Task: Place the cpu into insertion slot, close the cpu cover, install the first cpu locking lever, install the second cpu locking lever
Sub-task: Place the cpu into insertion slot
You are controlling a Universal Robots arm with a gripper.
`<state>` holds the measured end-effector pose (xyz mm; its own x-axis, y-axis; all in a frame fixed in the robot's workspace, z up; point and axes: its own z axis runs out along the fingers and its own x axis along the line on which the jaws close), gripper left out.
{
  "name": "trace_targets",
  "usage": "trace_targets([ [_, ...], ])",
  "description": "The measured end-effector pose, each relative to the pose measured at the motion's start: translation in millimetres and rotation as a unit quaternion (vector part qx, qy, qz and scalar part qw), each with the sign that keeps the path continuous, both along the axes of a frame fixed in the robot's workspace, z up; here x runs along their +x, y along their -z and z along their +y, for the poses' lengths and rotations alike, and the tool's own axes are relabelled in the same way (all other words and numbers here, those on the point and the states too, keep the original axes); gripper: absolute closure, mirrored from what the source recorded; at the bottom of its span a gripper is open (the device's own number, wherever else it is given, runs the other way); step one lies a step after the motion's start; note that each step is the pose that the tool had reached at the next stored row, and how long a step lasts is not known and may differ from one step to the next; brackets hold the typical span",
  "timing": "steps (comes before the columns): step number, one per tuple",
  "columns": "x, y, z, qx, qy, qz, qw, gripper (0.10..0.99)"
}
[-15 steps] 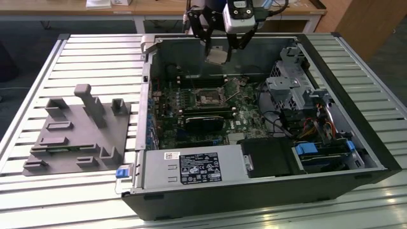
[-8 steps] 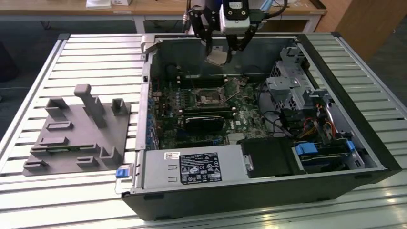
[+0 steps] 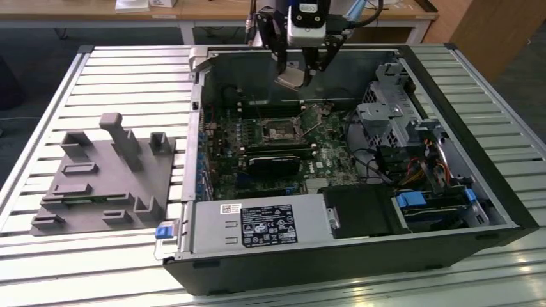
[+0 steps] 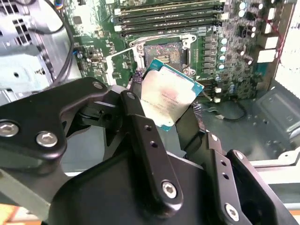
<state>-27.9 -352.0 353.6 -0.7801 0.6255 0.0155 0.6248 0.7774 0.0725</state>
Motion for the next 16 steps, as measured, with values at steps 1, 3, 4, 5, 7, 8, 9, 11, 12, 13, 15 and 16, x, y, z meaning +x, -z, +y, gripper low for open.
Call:
trace_targets([
  [1, 0.0, 0.2, 0.0, -0.0001, 0.008, 0.0, 1.0, 0.549],
  [3, 0.0, 0.6, 0.0, -0.0003, 0.023, 0.0, 0.9997, 0.549],
  [4, 0.0, 0.8, 0.0, -0.0004, 0.031, 0.0, 0.9995, 0.549],
  [5, 0.0, 1.0, 0.0, -0.0005, 0.04, 0.0, 0.9992, 0.549],
  [7, 0.0, 1.4, 0.0, -0.0006, 0.057, 0.0, 0.9984, 0.549],
  [8, 0.0, 1.6, 0.0, -0.0007, 0.065, 0.0, 0.9979, 0.549],
  [9, 0.0, 1.8, 0.0, -0.0007, 0.073, 0.0, 0.9973, 0.549],
  [11, 0.0, 2.2, 0.0, -0.0008, 0.089, 0.0, 0.996, 0.549],
  [12, 0.0, 2.4, 0.0, -0.0008, 0.098, 0.0, 0.9952, 0.549],
  [13, 0.0, 2.6, 0.0, -0.0009, 0.106, 0.0001, 0.9943, 0.549],
  [15, 0.0, 3.2, 0.0, -0.0011, 0.122, 0.0001, 0.9925, 0.549],
  [16, 0.0, 3.5, 0.0, -0.0012, 0.129, 0.0, 0.9916, 0.549],
])
